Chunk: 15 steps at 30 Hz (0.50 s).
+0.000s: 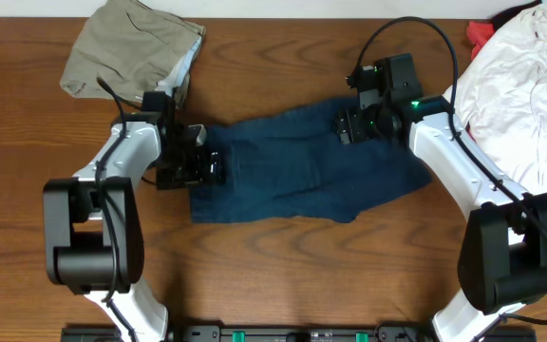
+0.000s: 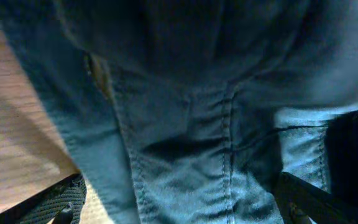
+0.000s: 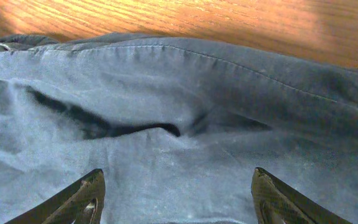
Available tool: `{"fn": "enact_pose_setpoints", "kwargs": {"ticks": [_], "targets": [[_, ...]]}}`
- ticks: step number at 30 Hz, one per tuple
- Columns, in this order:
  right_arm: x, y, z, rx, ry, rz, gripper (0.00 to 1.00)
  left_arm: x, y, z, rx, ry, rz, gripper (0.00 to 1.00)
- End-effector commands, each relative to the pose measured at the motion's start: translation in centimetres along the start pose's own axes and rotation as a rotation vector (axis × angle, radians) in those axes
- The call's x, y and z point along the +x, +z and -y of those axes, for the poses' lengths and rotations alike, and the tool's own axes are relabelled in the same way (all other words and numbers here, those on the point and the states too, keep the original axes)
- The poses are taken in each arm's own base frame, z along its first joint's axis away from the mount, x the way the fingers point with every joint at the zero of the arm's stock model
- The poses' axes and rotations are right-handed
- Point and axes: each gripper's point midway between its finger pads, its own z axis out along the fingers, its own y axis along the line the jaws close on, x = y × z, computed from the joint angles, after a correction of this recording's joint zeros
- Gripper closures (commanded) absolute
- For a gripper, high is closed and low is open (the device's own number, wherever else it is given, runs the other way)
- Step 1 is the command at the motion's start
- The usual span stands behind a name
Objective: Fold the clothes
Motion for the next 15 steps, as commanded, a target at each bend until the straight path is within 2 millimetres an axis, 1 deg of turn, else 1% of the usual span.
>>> {"fn": "enact_pose_setpoints", "kwargs": {"ticks": [1, 3, 6, 8, 9, 11, 13, 14, 15], "targets": [[0.0, -0.2, 0.2, -0.006, -0.015, 0.002, 0.27, 1.1, 1.3, -0.1, 0.027, 0.002, -0.049, 0.04], [0.0, -0.2, 0.2, -0.006, -0.015, 0.002, 0.27, 1.3, 1.7, -0.2, 0.028, -0.009, -0.064, 0.09], [-0.1, -0.2, 0.2, -0.007, -0.016, 0.005, 0.27, 1.8, 2.4, -0.1, 0.027, -0.035, -0.077, 0.13], [-0.3, -0.2, 0.2, -0.007, -0.017, 0.012, 0.27, 2.1, 2.9, 0.2, 0.028, -0.042, -0.082, 0.19], [-0.3, -0.2, 0.2, -0.007, -0.018, 0.014, 0.27, 2.2, 3.2, 0.4, 0.028, -0.044, -0.083, 0.24], [-0.4, -0.2, 0.2, -0.007, -0.018, 0.018, 0.28, 2.4, 3.6, 0.9, 0.025, -0.042, -0.085, 0.37], [-0.5, -0.2, 0.2, -0.007, -0.017, 0.020, 0.29, 2.5, 3.9, 1.3, 0.020, -0.034, -0.088, 0.57], [-0.5, -0.2, 0.3, -0.006, -0.017, 0.020, 0.29, 2.4, 3.9, 1.5, 0.020, -0.032, -0.085, 0.64], [-0.5, -0.3, 0.4, -0.005, -0.016, 0.023, 0.29, 2.2, 4.0, 1.5, 0.020, -0.037, -0.078, 0.69]]}}
